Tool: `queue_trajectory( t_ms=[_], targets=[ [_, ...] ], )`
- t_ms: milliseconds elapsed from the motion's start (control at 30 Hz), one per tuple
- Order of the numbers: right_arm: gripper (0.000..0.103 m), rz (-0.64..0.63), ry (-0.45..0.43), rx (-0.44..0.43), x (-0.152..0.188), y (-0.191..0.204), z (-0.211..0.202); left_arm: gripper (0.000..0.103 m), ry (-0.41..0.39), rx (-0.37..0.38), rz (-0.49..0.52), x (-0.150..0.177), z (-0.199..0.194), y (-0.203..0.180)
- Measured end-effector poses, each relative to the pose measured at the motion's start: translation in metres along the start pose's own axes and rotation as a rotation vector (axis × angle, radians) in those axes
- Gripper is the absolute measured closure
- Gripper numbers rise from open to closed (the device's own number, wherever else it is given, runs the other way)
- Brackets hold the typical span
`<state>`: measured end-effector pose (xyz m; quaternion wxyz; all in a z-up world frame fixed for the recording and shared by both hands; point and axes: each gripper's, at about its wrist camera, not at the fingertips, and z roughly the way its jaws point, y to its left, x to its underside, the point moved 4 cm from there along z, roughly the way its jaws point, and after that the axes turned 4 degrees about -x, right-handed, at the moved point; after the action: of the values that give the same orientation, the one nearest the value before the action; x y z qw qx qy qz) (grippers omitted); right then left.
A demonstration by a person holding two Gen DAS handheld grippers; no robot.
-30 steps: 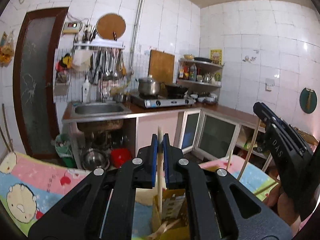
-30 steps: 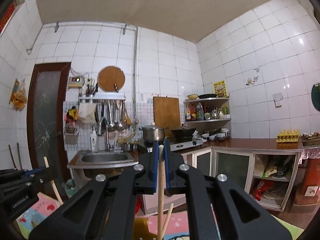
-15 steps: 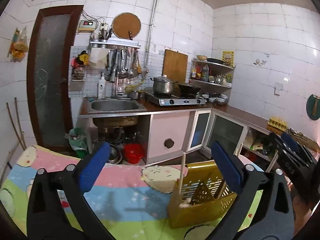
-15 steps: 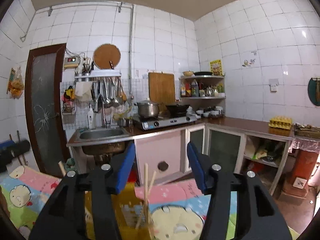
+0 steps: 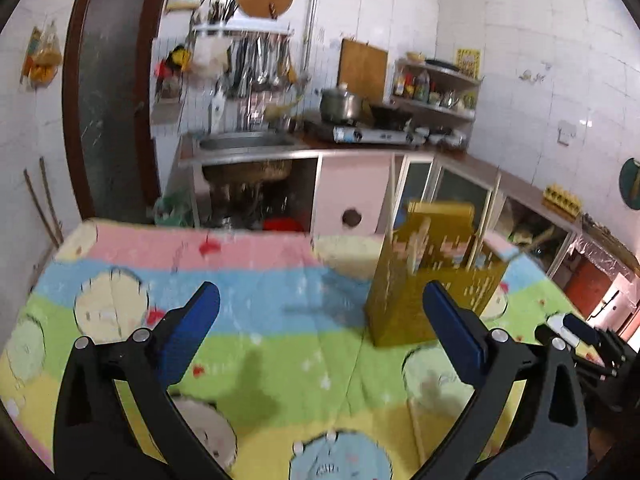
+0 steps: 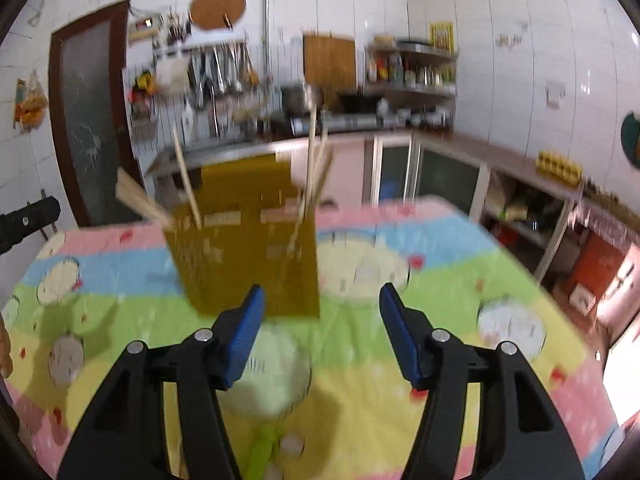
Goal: Organize utensils
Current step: 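Move both open tools down toward the quilt, then close the right tool on the green frog-handled fork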
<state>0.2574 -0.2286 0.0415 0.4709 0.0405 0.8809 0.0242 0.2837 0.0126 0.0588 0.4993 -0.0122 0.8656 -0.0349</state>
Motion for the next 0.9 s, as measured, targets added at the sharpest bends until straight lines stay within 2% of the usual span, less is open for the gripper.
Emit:
queue_trajectory(
  t_ms=[167,267,400,567,600,667,800,867,900],
  targets=[
    [0.044,0.026,0.120,0.008,0.046,0.002,0.014,0.005,0.129,0.001,0.035,0.045,0.024,-0.002],
    [0.044,0.030,0.182,0.015,0.070,0.005,0.021,0.005,0.168,-0.022,0.058,0.068,0.037,-0.004],
    [0.044,0.030,0.223,0.012,0.081,0.013,0.026,0.005,0.230,-0.039,0.069,0.090,0.050,-0.005],
    [0.045,0.014,0.247,0.013,0.084,0.023,0.025,0.005,0.277,-0.023,0.043,0.100,0.057,-0.005],
    [0.047,0.013,0.258,0.013,0.086,0.025,0.026,0.005,0.281,-0.022,0.042,0.100,0.057,-0.007],
    [0.060,0.017,0.283,0.006,0.091,0.028,0.029,0.005,0.290,-0.022,0.049,0.102,0.058,-0.009],
    [0.068,0.029,0.310,-0.011,0.096,0.029,0.036,0.005,0.303,-0.018,0.062,0.103,0.061,-0.015],
    [0.080,0.039,0.311,-0.026,0.094,0.028,0.038,0.005,0.312,-0.010,0.061,0.104,0.062,-0.020],
    [0.081,0.042,0.317,-0.035,0.092,0.027,0.040,0.006,0.317,-0.005,0.062,0.104,0.063,-0.023]
  ],
)
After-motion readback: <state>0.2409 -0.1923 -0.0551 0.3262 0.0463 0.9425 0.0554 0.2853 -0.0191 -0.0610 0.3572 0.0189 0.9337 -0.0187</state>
